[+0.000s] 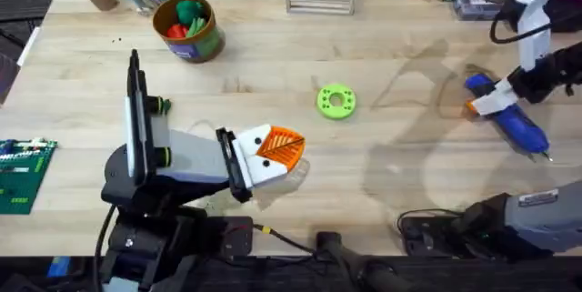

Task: Pick up the gripper from the table and insert it into the empty holder that is missing its gripper. Then pick up a screw, insert it into the mounting hole, and use the screwdriver to tighten it. Finally, clean up the table by picking up the vegetable and placing it into the bucket.

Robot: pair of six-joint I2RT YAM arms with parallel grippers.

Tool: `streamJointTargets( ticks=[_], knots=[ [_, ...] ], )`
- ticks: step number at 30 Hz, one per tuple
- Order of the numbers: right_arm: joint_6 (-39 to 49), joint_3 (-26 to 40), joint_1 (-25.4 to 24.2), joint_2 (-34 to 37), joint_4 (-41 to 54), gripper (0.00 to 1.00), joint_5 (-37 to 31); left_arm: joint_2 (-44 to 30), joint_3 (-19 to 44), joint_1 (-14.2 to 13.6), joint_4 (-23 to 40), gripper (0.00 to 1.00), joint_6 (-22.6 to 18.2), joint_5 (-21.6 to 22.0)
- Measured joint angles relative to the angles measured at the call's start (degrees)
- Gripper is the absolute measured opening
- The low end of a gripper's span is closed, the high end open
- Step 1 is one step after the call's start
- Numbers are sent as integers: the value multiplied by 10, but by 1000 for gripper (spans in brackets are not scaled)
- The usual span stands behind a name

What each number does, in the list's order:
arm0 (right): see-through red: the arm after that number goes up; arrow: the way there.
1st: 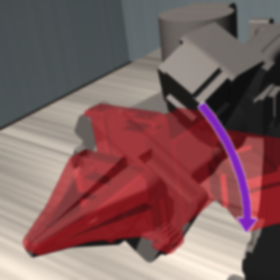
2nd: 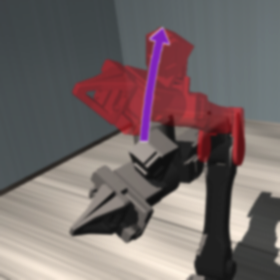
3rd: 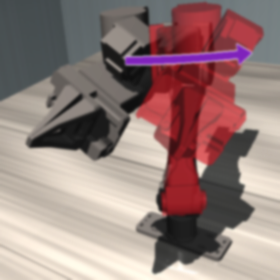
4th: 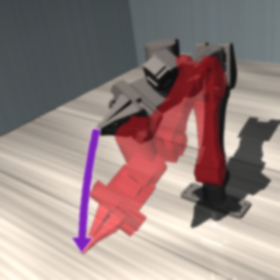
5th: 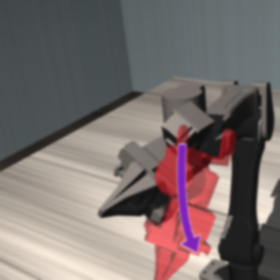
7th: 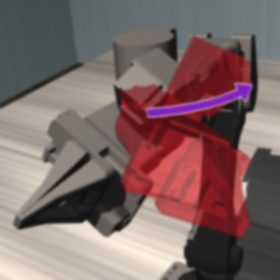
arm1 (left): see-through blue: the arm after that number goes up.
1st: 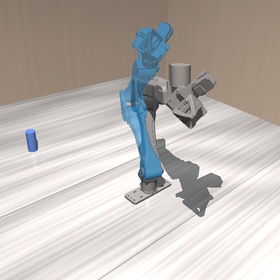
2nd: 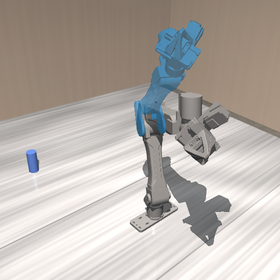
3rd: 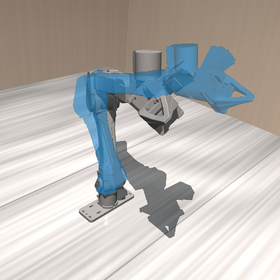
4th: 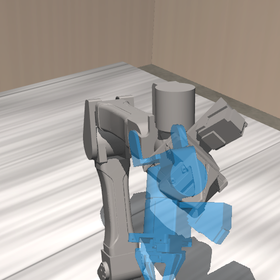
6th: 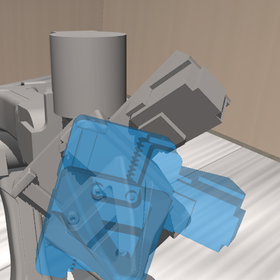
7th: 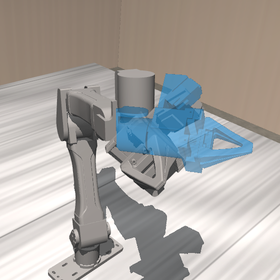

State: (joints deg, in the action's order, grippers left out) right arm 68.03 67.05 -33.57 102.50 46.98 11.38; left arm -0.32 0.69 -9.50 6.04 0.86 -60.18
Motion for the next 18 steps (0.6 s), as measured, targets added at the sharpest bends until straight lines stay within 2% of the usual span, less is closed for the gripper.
streamJointTargets(
  ticks=[13, 18],
  knots=[
    [-12, 3, 40, 0, 2, 990, -71, 0, 0, 0, 0, 3, 0, 0],
    [-20, 3, 43, 0, 4, 989, -80, 0, 0, 0, 0, 3, 0, 0]
  ],
)
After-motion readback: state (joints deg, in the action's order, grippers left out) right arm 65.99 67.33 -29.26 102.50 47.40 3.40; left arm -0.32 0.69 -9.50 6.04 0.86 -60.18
